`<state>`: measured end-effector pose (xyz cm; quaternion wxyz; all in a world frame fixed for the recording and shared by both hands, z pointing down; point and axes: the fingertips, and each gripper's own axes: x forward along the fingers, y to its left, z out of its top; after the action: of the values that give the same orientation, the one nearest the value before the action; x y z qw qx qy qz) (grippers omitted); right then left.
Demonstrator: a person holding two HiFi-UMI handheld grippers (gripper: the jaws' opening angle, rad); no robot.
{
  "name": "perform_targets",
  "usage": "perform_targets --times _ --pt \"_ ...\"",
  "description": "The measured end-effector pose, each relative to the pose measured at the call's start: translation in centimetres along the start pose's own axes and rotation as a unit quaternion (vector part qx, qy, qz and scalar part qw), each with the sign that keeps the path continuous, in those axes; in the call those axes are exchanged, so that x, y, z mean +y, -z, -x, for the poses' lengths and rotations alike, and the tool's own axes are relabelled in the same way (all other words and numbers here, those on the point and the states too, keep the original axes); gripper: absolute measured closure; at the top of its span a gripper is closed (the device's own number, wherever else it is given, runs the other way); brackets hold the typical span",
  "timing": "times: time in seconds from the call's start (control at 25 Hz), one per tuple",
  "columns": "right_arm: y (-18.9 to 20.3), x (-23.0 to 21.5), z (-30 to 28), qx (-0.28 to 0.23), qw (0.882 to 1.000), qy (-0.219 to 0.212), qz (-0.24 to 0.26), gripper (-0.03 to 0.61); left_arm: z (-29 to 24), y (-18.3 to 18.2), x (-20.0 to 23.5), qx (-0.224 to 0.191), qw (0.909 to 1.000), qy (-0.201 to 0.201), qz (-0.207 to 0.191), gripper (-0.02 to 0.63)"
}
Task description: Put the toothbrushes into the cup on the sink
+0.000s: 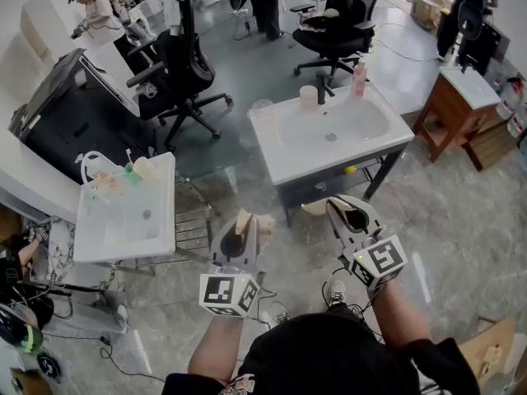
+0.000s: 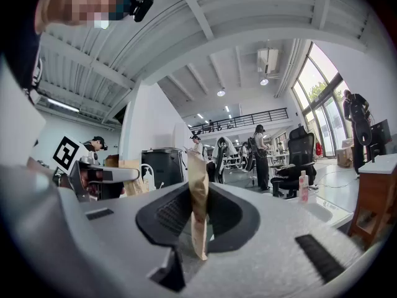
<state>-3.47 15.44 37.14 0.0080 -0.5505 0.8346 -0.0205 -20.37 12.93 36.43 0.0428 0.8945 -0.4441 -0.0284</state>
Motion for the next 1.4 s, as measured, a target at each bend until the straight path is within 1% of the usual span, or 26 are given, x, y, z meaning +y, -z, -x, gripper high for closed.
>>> perform_targets --times 0.2,0.36,0.6,0.92,1.16,1.4 --pt "-0.1 -0.1 0.2 -0.01 1.0 -0.003 -0.011 0.509 0.0 0.1 -0.2 -0.001 1.0 0.002 0.0 0.554" --pt "-0.3 -0.1 0.0 -0.01 1.0 -0.01 0.0 0.508 -0.3 0.3 -0.1 0.002 1.0 0.0 0.003 0.554" --pt "0.0 -1.4 0.0 -0.01 1.0 -0.021 0.0 0.508 -1.6 1.0 -0.9 0.007 1.0 -0.005 0.004 0.554" --pt "-0.2 -5.7 0.4 -0.009 0.999 -0.033 -0.006 0.508 -4.8 1.3 -3.5 0.007 0.9998 -0.017 0.006 0.554" --pt "0.1 -9.6 1.1 -0.015 0.999 -0.049 -0.007 0.508 -7.5 1.8 -6.4 0.006 0.9994 -0.034 0.006 0.554" --pt "0.1 -13.6 2.3 -0.016 0.998 -0.066 -0.009 0.508 -9.8 1.9 -9.5 0.0 0.9984 -0.056 -0.002 0.554"
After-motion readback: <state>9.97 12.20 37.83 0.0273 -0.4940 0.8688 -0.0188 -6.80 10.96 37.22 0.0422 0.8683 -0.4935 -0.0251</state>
